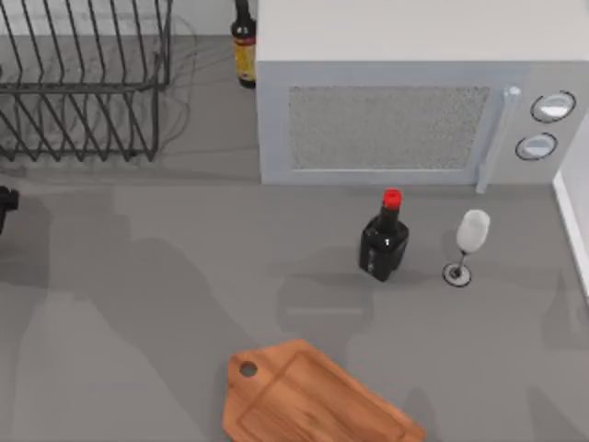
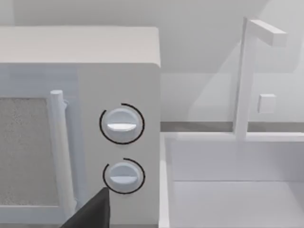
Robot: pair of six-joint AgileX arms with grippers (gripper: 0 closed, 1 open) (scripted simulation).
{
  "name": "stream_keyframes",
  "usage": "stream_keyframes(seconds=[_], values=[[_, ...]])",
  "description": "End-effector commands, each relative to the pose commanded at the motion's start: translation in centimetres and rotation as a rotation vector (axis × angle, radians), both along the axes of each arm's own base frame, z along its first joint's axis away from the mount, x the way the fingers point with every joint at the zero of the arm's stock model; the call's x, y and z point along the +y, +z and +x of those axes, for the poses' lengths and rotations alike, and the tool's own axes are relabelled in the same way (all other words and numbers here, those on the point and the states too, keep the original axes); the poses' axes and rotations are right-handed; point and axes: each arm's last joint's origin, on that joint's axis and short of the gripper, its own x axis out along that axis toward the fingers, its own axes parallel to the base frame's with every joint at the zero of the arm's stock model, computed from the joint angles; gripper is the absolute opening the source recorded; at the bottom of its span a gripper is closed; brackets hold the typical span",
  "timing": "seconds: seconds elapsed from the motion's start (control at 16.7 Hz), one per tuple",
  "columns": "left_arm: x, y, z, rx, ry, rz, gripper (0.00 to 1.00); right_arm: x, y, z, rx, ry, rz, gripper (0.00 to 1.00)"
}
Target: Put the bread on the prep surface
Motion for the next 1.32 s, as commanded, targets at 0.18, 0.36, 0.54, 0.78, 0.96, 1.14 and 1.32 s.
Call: stream_keyframes(seconds=[0.18, 0.36, 0.54, 0.78, 0.96, 1.14, 1.32], values=[[0.0, 0.0, 0.0, 0.0, 0.0, 0.0, 0.02, 0.0, 0.0, 0.0, 0.0, 0.0, 0.0, 1.0], [0.0, 0.0, 0.0, 0.0, 0.0, 0.0, 0.0, 0.0, 0.0, 0.0, 0.0, 0.0, 0.0, 1.0], [0.0, 0.0, 0.0, 0.0, 0.0, 0.0, 0.0, 0.0, 0.0, 0.0, 0.0, 0.0, 0.0, 1.0], [-0.1, 1.3, 0.1, -0.026, -0.001, 0.001, 0.0, 0.0, 0.0, 0.0, 0.0, 0.0, 0.0, 1.0], [0.0, 3.3, 0.6, -0.032, -0.003, 0.003, 0.0, 0.0, 0.0, 0.0, 0.0, 0.0, 0.0, 1.0], [0.0, 6.9, 0.5, -0.008, -0.005, -0.003, 0.0, 0.0, 0.0, 0.0, 0.0, 0.0, 0.0, 1.0], [-0.1, 10.3, 0.2, -0.017, -0.002, -0.001, 0.0, 0.0, 0.0, 0.0, 0.0, 0.0, 0.0, 1.0]])
